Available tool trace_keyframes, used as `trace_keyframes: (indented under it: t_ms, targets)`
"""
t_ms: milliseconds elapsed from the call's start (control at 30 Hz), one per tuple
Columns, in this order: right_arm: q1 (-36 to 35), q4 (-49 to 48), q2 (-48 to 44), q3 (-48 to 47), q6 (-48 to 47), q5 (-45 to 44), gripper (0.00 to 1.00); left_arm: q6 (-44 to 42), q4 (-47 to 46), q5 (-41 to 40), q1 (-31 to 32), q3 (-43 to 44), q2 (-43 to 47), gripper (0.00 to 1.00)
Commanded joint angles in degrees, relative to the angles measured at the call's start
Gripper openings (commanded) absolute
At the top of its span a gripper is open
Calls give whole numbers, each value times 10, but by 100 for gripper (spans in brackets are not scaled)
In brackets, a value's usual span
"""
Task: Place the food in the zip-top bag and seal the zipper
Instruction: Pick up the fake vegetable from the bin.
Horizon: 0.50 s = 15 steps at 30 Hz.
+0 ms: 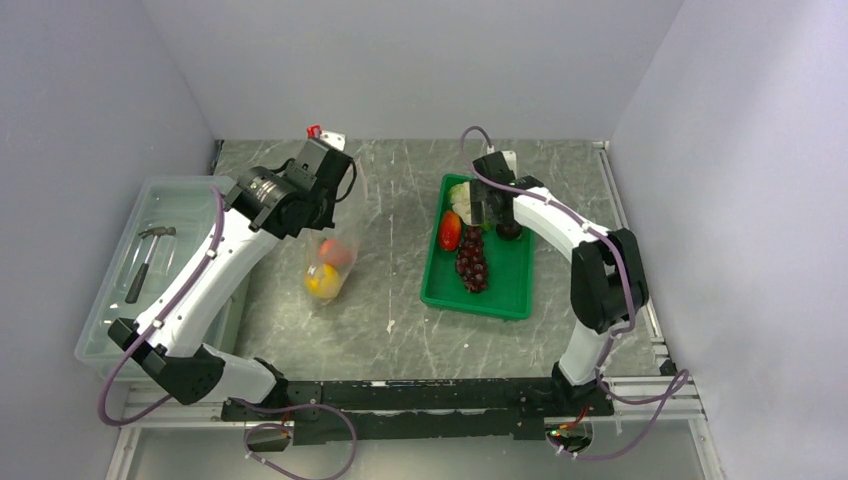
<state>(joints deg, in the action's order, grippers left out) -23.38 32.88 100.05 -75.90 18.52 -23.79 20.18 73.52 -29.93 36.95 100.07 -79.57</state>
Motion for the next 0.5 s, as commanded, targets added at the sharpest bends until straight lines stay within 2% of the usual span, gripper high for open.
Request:
trace_keyframes:
  t_ms: [0,467]
  targets:
    - [8,4,33,-46,-48,-23,92,-3,-21,10,1,-14,25,0]
    - [15,-1,88,-46,-74,-54,91,-3,-36,23,1,-39,31,0]
